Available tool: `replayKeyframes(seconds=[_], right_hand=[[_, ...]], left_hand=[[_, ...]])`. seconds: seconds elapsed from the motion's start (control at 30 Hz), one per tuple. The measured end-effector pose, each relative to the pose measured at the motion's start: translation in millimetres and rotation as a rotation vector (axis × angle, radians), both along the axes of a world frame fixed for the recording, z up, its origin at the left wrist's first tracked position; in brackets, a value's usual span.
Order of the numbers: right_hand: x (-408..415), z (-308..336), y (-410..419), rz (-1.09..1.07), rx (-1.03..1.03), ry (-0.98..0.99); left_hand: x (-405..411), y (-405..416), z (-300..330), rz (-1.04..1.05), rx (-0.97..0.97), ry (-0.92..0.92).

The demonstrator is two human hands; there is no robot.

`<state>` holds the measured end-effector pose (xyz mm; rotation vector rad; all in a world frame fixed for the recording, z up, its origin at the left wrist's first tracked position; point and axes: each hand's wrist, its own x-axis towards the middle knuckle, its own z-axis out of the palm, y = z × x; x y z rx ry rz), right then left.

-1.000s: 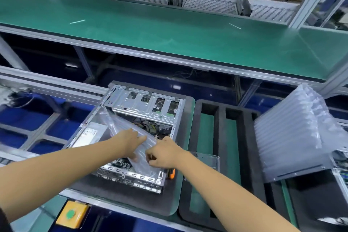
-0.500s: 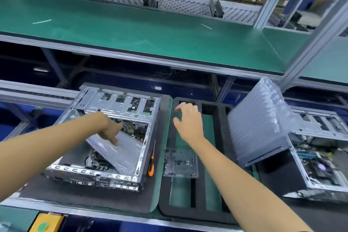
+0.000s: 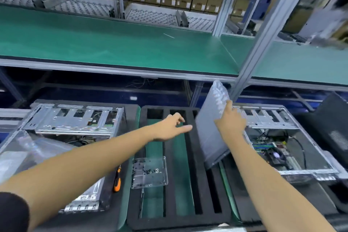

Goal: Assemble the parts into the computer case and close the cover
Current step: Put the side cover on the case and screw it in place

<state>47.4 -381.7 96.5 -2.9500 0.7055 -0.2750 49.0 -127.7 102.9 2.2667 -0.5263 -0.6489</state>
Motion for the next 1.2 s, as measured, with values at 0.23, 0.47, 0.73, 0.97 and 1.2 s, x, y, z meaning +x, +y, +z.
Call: replayKeyframes(seconds=[0.23,0.47,0.73,0.97,1.2], right_hand=[[-6.4,10.0,13.1,0.257,0.593,-0.095],[-17.0,9.8,-20.6,0.390,1.077,-0.015],[-17.1,0.2,-2.6,0.284,1.253,-0.097],[-14.1,8.8,33.4,0.378,1.234,-0.091],[-16.6,-3.1,44.1,0.645,0.617,-0.137]], left_hand=[[17.9,-110.9,16.1,0.403,-0.497,0.593],[23.4,-142.1,16.8,0.478,-0.356,0.427],[33.9,-133.7,6.9,0.503,-0.219,0.116],[47.0,-105.0,65.3,0.591,-0.178,-0.201],[67.5,-13.7,134.5,0.575,-0.457,-0.078]])
